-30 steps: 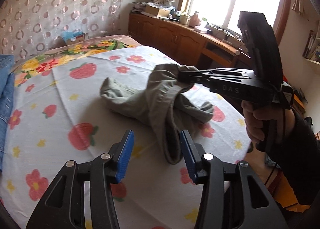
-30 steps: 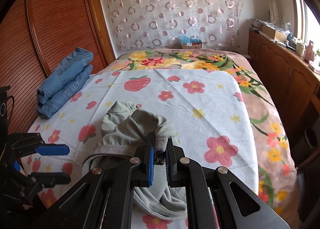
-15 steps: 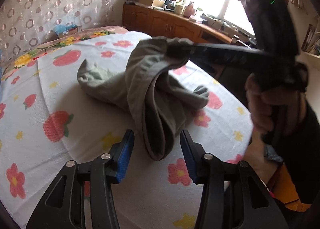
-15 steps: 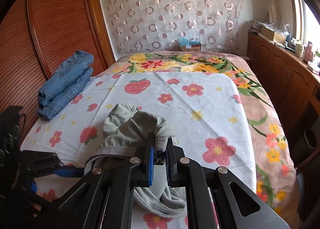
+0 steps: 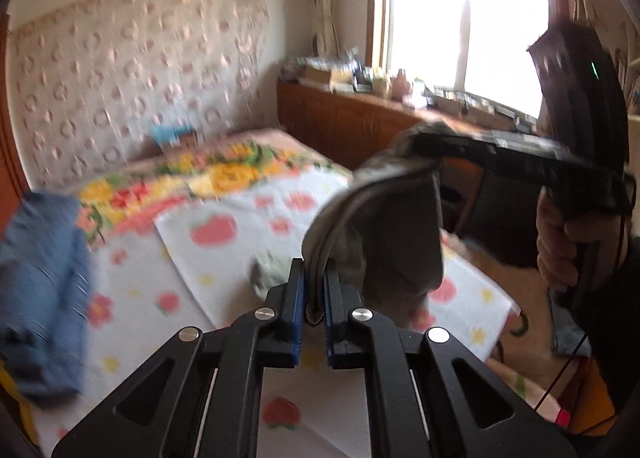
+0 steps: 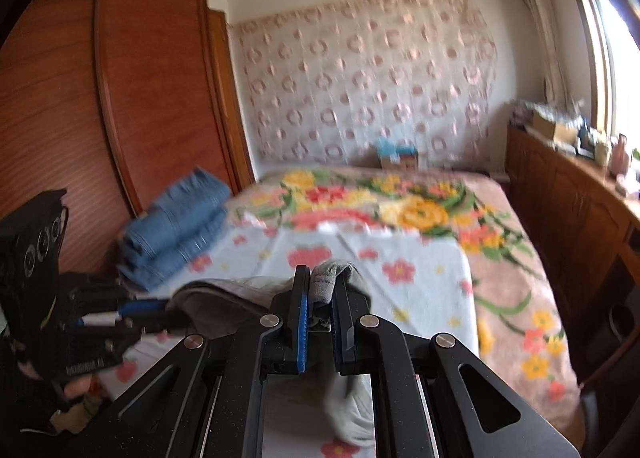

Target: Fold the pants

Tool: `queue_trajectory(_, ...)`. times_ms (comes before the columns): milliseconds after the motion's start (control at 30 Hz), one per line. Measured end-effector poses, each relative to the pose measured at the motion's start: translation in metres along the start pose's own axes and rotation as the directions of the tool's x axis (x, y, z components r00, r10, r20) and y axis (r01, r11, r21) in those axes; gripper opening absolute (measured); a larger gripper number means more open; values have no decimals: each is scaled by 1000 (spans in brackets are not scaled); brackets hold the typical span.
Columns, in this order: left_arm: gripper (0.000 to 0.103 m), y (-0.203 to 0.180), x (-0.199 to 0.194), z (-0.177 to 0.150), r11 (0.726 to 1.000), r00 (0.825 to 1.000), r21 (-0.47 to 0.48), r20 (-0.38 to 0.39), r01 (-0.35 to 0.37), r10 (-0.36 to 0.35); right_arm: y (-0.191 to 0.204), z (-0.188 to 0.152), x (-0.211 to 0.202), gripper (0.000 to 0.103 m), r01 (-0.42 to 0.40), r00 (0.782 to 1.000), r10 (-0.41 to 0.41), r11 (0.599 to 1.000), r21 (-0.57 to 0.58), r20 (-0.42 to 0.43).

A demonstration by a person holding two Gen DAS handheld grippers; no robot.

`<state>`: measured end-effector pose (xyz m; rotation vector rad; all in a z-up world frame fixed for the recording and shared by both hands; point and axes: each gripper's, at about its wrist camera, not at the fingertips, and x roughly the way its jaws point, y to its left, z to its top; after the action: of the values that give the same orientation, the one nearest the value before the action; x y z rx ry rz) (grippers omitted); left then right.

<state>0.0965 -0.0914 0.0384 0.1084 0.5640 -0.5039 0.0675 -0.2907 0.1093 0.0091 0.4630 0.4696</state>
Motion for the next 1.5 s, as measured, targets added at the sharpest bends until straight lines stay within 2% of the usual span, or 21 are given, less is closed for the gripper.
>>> queue_trajectory(200,9,7,-44,31,997,992,38,110,-62,57,15,18,-39,9,-35,996,39,998,-47,81)
queue_trajectory(333,9,19,-49,42,994,986,45,135,-101,94,24,23,-43,9,-38,995,46,996,-83,93)
queue_trajectory(467,9,39,-32,52,988,981,43,132,-149,143,16,29,-14,9,-42,997,48,995,-92,60)
queue_trajectory(633,9,70,-6,73,982,975,33,126,-188,183,2,56,39,9,-48,998,50,995,-83,25)
queue_trajectory(733,9,84,1,92,972,965,46,143,-230,221,2,82,56,9,-47,998,50,995,-86,43)
queue_trajectory(833,9,92,-8,108,974,960,60,189,-220,205,5,99,59,9,-37,996,45,995,-93,83)
queue_trajectory(900,9,95,-13,111,974,958,63,201,-220,203,2,102,58,9,-62,991,72,994,-88,112)
queue_trajectory(1000,9,92,-10,95,976,967,86,175,-201,184,-2,85,57,9,-82,991,90,993,-80,103)
queue_trajectory(1067,9,86,-7,76,976,973,102,145,-193,177,-2,63,63,9,-89,994,94,994,-69,61)
queue_trajectory(1200,9,68,6,11,981,989,126,39,-146,142,-2,-3,71,9,-104,993,101,993,-49,-57)
queue_trajectory(1333,9,41,13,-46,986,994,139,-55,-91,100,2,-66,70,9,-93,981,89,996,-13,-172)
queue_trajectory(1400,9,30,12,-60,989,994,131,-76,-74,85,3,-85,65,9,-87,975,85,996,-1,-204)
queue_trajectory(1500,9,19,7,-75,993,994,112,-92,-46,56,3,-92,57,9,-80,972,83,997,22,-221)
